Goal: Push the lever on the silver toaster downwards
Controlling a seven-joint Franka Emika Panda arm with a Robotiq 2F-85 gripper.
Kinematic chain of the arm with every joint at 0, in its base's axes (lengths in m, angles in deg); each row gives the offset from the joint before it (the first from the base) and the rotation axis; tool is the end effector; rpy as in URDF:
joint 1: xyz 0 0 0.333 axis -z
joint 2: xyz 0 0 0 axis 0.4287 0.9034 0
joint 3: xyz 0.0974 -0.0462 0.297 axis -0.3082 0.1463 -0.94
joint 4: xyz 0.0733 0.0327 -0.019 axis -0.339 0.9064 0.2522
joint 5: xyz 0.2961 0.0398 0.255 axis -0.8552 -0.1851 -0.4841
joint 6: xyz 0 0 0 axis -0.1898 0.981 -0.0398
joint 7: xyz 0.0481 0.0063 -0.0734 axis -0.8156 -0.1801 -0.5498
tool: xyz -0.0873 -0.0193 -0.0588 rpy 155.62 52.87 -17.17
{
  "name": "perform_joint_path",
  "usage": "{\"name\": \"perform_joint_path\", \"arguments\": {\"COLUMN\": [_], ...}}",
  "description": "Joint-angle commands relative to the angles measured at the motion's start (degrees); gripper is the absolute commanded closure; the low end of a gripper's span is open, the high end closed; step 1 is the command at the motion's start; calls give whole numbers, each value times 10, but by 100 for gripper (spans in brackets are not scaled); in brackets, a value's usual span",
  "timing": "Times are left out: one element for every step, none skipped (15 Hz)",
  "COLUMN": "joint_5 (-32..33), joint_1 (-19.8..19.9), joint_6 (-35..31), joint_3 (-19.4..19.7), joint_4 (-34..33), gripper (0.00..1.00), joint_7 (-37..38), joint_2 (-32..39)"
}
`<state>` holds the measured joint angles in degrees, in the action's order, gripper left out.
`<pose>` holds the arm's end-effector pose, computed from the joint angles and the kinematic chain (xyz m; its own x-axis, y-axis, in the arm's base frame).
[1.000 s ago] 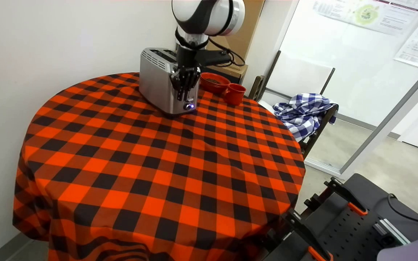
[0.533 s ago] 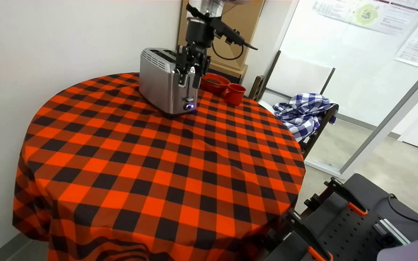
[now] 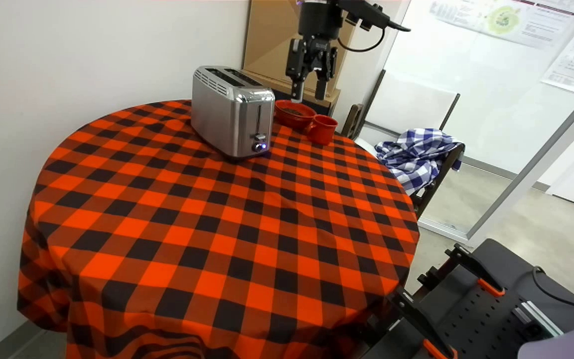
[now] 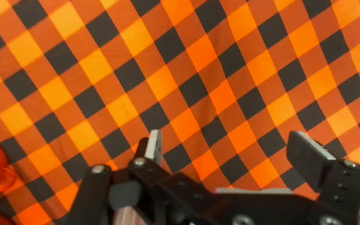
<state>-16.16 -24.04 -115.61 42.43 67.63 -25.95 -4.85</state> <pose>0.5816 0.0352 0.3203 0.9447 0.2888 -0.1555 0.2906 -0.9568 -0.0111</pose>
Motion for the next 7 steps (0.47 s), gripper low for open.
{"name": "perform_joint_path", "arguments": {"joint_5": [32,27,16,17,17,17,17], "joint_1": [-17,-16,-14,-15,-15,-15,-15], "joint_6": [-39,-44,-45,-27,-27,-27,-27], "joint_3": [22,23,24,22,23,23,23], "joint_4": [95,108,116,74,81,82,81], "gripper": [0,0,0,0,0,0,0], "joint_7": [62,73,78,56,58,58,58], "joint_2": [-94,-111,-122,-79,-90,-91,-90]}}
